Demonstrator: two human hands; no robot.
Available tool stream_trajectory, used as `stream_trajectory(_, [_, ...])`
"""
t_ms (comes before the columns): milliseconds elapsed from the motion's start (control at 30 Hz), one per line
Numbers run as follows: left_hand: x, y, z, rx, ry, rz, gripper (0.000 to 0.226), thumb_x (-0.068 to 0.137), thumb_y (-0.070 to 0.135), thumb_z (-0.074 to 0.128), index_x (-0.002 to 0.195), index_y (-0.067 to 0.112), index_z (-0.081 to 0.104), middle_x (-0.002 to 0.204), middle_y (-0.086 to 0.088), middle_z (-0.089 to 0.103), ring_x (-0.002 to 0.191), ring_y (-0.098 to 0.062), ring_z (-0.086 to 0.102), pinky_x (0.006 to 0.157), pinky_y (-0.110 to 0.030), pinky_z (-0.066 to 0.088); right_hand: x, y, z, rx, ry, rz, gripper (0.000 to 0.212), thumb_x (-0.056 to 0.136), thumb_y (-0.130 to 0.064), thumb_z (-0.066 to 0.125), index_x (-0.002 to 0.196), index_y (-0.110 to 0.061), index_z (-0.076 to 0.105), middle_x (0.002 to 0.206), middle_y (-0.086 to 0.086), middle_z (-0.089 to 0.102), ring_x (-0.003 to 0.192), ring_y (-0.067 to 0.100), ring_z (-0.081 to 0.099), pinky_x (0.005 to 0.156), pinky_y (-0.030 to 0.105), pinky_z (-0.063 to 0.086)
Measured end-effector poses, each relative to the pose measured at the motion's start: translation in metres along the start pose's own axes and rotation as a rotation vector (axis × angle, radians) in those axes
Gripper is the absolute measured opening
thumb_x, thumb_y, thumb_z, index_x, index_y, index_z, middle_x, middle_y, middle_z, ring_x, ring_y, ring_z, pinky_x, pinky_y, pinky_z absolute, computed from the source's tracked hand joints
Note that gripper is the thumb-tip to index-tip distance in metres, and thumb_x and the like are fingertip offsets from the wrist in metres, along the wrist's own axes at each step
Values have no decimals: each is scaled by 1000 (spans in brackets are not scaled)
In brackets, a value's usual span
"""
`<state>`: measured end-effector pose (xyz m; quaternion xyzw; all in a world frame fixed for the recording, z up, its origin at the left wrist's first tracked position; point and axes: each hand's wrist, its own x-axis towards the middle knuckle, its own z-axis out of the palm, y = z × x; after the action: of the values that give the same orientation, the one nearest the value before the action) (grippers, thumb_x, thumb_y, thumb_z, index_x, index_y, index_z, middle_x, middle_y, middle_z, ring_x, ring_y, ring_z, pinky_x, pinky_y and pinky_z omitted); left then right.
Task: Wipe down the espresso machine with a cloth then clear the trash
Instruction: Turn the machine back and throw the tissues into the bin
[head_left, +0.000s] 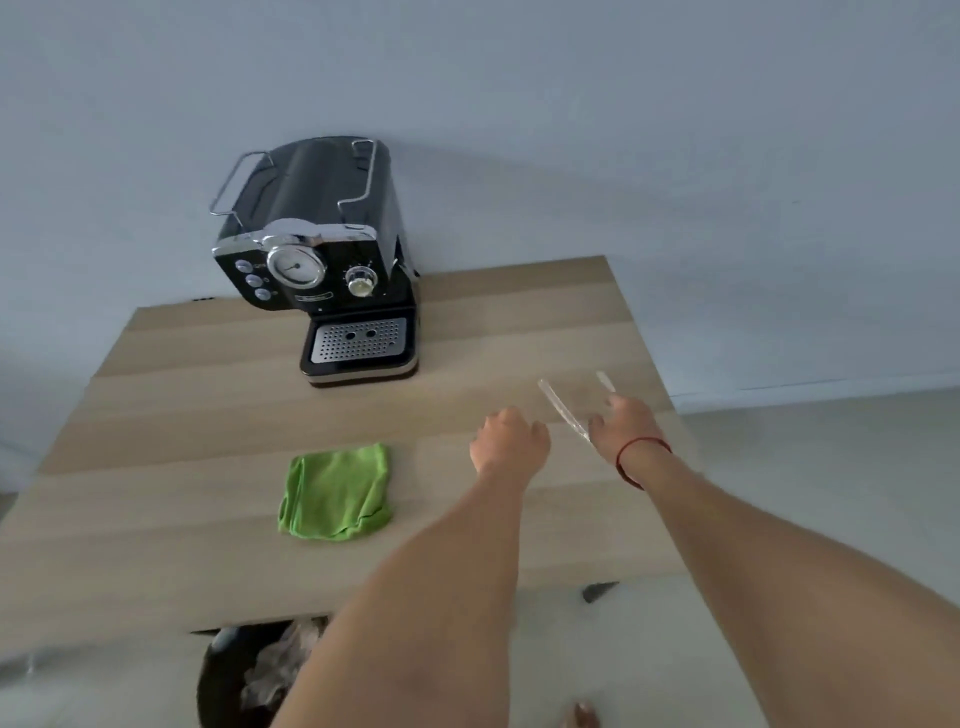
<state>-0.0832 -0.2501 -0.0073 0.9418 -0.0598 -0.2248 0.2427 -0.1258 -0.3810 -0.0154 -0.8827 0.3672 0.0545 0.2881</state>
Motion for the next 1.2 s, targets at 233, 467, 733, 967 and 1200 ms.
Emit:
stream_trajectory(233, [39, 43, 71, -77, -93, -143, 46, 91, 44, 50, 120, 10, 55, 122, -8, 59, 114, -30, 59, 87, -35, 48, 57, 77, 10, -107, 19, 145, 27, 87, -14, 52, 111, -9, 61, 113, 12, 61, 107, 32, 59, 84, 35, 47])
stream_trajectory(467, [56, 45, 86, -143, -80, -315, 39, 88, 21, 56, 126, 10, 54, 128, -8, 58, 118, -29, 58, 92, -35, 49, 63, 101, 30, -107, -12, 166, 27, 91, -29, 54, 99, -8, 69, 105, 14, 65, 98, 33, 63, 80, 35, 52])
stream_trajectory(733, [37, 7, 51, -192, -23, -235, 29, 82, 11, 65, 110, 1, 62, 113, -15, 64, 106, -33, 64, 83, -35, 53, 41, 46, 36, 88, 0, 103, 21, 89, -19, 54, 93, -4, 69, 103, 19, 68, 97, 35, 64, 79, 34, 50])
stream_trajectory(967, [14, -80, -54, -293, 228, -231, 24, 80, 2, 63, 104, 1, 65, 105, -12, 64, 98, -29, 62, 79, -30, 48, -19, -81, 73, 245, -85, -93, 15, 87, -15, 61, 93, -3, 69, 103, 17, 70, 99, 33, 64, 81, 32, 48])
stream_trajectory(1200, [-42, -251, -166, -440, 466, -443, 22, 84, -5, 48, 72, 12, 55, 104, -17, 60, 108, -33, 57, 90, -36, 46, -137, -233, 182, 266, -330, -305, 16, 87, -16, 63, 94, -5, 71, 99, 14, 73, 95, 30, 67, 81, 31, 50])
